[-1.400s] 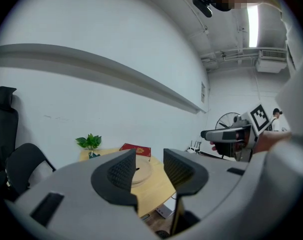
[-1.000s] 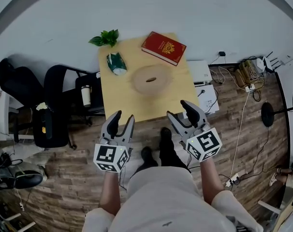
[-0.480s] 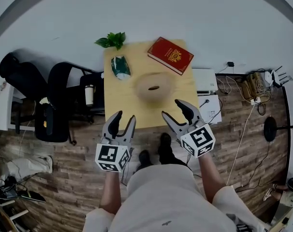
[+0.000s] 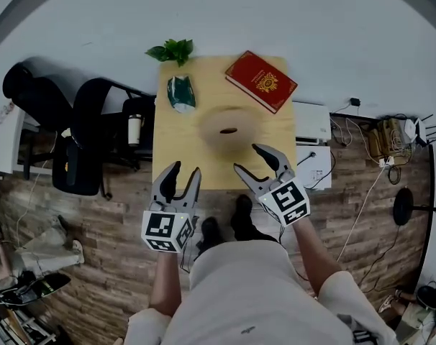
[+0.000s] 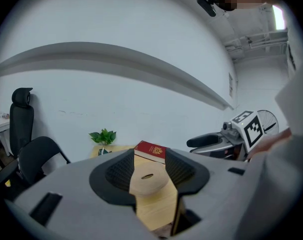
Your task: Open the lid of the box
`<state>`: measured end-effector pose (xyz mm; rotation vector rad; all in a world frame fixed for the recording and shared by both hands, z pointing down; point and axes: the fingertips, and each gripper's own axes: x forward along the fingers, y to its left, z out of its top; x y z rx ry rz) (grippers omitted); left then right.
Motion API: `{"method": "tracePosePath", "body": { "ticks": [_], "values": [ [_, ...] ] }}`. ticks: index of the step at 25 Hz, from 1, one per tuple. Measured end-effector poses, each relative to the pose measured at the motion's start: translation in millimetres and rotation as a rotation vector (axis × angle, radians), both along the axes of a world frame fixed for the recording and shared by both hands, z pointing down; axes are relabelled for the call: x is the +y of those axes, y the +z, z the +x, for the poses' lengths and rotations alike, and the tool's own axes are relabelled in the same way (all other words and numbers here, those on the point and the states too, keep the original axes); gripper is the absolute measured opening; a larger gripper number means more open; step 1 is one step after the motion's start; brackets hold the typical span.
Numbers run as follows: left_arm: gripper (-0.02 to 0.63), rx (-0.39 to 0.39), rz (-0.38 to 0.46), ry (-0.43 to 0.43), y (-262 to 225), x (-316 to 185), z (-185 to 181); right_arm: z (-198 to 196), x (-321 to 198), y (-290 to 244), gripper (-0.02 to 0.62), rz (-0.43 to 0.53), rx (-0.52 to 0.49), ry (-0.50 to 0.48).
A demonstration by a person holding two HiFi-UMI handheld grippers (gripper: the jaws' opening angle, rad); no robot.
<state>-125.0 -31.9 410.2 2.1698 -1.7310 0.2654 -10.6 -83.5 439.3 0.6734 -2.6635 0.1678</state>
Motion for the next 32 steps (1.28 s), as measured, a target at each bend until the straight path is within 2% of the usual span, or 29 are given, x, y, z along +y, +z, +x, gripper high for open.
{"method": "tracePosePath", "body": {
  "ticks": [6,15,23,32],
  "values": [
    [0.172,-0.004,-0.015,-0.061,11.1,-9.4,6.9,-2.6,-6.7,26.0,0.249,-0.017,0.054,-0.105],
    [0.172,-0.003,-0.053,-0.120,27.8,-4.7,15.5,-6.5,-9.3,60.8,0.249,-0.073,0.085,-0.181],
    [0.172,0.013,-0.081,-0.114,42.9,-5.0,14.0,-19.3,-4.4,87.0,0.245,-0.113,0.123,-0.214],
    [0.172,0.030,-0.124,-0.071,65.5,-9.5,9.2,-32.7,-10.2,119.6,0.245,-0.123,0.194,-0.187]
  ]
}}
